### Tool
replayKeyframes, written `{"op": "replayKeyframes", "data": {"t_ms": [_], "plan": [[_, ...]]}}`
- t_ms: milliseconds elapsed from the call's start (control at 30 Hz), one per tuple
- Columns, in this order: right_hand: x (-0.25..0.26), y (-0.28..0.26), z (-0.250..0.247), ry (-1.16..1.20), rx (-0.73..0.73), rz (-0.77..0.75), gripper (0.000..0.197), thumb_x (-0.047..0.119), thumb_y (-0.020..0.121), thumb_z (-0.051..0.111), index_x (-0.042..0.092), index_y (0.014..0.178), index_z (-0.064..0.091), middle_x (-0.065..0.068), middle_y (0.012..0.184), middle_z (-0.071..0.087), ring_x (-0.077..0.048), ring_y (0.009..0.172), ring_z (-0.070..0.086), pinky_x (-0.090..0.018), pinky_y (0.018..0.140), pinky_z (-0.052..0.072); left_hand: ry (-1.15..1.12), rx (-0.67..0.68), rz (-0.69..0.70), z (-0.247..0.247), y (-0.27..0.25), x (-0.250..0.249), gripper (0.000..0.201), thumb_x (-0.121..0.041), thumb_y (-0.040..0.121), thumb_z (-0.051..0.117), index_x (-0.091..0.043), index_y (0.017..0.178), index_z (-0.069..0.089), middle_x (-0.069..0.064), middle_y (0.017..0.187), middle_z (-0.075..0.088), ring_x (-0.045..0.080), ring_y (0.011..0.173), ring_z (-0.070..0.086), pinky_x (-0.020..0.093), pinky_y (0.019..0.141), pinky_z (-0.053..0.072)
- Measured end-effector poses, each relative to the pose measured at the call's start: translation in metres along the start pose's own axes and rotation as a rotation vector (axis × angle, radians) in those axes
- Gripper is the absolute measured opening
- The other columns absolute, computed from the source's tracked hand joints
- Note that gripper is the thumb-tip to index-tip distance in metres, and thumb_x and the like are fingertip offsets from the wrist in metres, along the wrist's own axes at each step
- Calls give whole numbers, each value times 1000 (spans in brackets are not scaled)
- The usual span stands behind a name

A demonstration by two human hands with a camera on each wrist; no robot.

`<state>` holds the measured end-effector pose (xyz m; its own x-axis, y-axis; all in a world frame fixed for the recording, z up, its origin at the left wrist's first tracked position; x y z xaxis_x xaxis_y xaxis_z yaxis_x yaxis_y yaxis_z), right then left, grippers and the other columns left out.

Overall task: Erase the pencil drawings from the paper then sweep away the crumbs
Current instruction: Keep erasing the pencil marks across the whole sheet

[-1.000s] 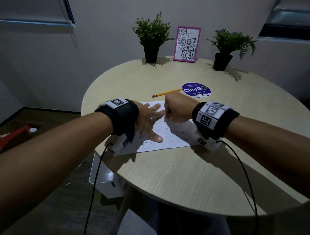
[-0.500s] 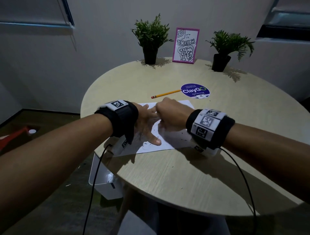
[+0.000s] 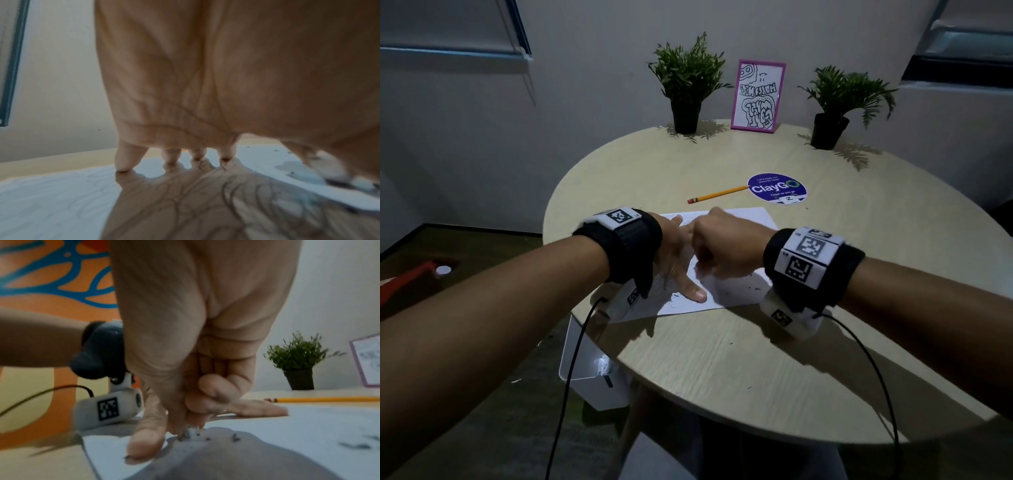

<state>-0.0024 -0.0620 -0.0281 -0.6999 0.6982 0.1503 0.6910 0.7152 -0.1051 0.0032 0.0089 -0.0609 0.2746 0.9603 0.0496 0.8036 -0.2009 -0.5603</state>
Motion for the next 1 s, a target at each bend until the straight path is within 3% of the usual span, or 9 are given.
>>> {"op": "replayKeyframes", "data": {"t_ms": [67, 133, 300, 467, 567, 667, 800, 867, 1000], "plan": [[3, -1, 5, 32, 45, -24, 24, 21, 83, 78, 16, 67, 61, 8, 66, 53, -13, 68, 46, -24, 59, 36, -12, -17, 14, -1, 0, 0, 96, -68, 73, 70, -30, 152, 31, 4, 163, 23, 31, 146, 28, 49, 118, 26], [-14, 8, 1, -29, 45, 11, 27, 29, 82, 78, 4, 74, 74, -5, 70, 68, -19, 69, 56, -25, 60, 41, -1, -22, 46, 1, 2, -1, 106, -70, 74, 69, -40, 156, 9, -5, 166, -8, 30, 153, 1, 57, 120, 15], [-48, 16, -16, -104, -45, 178, 23, 20, 84, 76, 5, 72, 66, -6, 64, 55, -19, 64, 50, -29, 58, 49, 31, -5, 31, 4, 12, 5, 126, -81, 67, 65, -44, 152, -20, -13, 161, -27, 24, 151, -18, 60, 120, 6], [5, 5, 4, -20, 19, -42, 38, 14, 81, 76, 19, 56, 47, 15, 55, 40, -14, 61, 44, -28, 58, 39, -44, 22, -13, 1, -1, -3, 87, -61, 77, 72, -22, 148, 40, -2, 149, 43, 26, 142, 35, 48, 118, 27], [-22, 17, 0, -13, -25, 7, 32, 18, 80, 76, 8, 54, 59, 13, 50, 42, -7, 51, 40, -30, 61, 43, -42, -19, 28, 1, 3, -1, 109, -67, 74, 72, -35, 157, 8, -3, 167, 3, 27, 153, 6, 56, 120, 18], [-49, 20, -10, -42, -84, 149, 25, 22, 81, 74, 6, 68, 59, -3, 59, 49, -22, 58, 51, -38, 64, 55, 49, -21, 26, 2, 7, 3, 122, -82, 68, 64, -46, 151, -19, -11, 162, -26, 27, 152, -15, 62, 119, 11], [-4, 10, 1, -27, -17, -12, 33, 11, 82, 71, 20, 57, 51, 8, 53, 39, -15, 56, 42, -26, 57, 34, -2, 20, -26, 1, -1, -4, 94, -66, 78, 69, -26, 154, 30, -9, 153, 30, 25, 149, 20, 45, 119, 23], [15, 6, 4, -15, -1, -88, 47, 12, 80, 72, 27, 48, 42, 12, 50, 39, -12, 53, 40, -28, 59, 35, -49, 114, -56, 8, -1, -2, 107, -74, 55, 80, -20, 142, 51, -2, 151, 43, 23, 144, 32, 39, 120, 23], [-23, 20, -5, -26, -46, 32, 43, 23, 83, 75, 16, 54, 45, 3, 52, 42, -10, 51, 36, -30, 62, 42, -3, -23, 34, -1, 1, -3, 112, -69, 72, 72, -37, 157, 6, -3, 166, -11, 30, 153, -5, 58, 120, 14]]}}
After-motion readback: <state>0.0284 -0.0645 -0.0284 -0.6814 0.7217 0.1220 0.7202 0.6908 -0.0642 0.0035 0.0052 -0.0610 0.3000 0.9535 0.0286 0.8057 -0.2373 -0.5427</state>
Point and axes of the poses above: each hand's wrist, its own y-axis towards the middle knuckle, its own z-axis out of the palm, x = y × z, the point moved 7 cm from there along y, towards the middle knuckle
